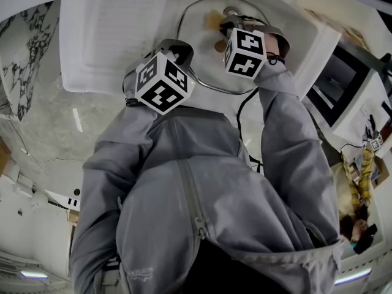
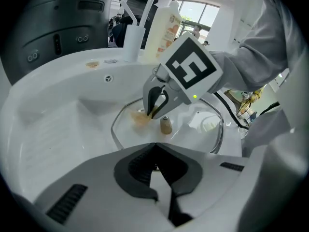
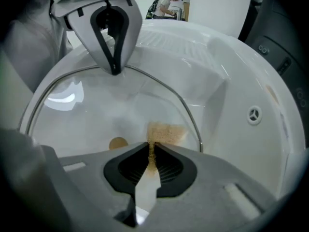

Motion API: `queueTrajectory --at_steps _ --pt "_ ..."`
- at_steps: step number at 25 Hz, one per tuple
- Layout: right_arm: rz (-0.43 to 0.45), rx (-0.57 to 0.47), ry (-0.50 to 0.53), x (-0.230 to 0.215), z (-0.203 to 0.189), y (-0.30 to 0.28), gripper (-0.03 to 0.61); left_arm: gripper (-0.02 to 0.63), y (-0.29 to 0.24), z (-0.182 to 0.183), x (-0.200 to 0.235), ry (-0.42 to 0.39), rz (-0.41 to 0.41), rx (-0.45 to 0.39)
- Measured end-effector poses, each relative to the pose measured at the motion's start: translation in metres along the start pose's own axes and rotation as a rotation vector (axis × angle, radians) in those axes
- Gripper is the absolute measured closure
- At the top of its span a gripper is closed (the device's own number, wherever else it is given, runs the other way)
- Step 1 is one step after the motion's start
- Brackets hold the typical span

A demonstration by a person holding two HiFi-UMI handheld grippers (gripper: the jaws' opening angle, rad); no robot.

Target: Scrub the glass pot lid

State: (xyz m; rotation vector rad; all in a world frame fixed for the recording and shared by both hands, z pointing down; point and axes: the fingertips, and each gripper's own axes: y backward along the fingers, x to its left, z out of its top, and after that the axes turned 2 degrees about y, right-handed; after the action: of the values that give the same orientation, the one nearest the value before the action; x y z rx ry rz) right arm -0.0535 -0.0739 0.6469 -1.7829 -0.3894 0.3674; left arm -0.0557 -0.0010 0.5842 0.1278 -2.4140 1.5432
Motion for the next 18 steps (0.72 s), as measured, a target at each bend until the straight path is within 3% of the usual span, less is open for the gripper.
queueTrajectory --at_steps 18 --pt "0.19 -0.103 -0.118 0.099 0.024 0.051 0.541 0.607 0.007 0.001 -0.004 -0.003 0.015 -0.057"
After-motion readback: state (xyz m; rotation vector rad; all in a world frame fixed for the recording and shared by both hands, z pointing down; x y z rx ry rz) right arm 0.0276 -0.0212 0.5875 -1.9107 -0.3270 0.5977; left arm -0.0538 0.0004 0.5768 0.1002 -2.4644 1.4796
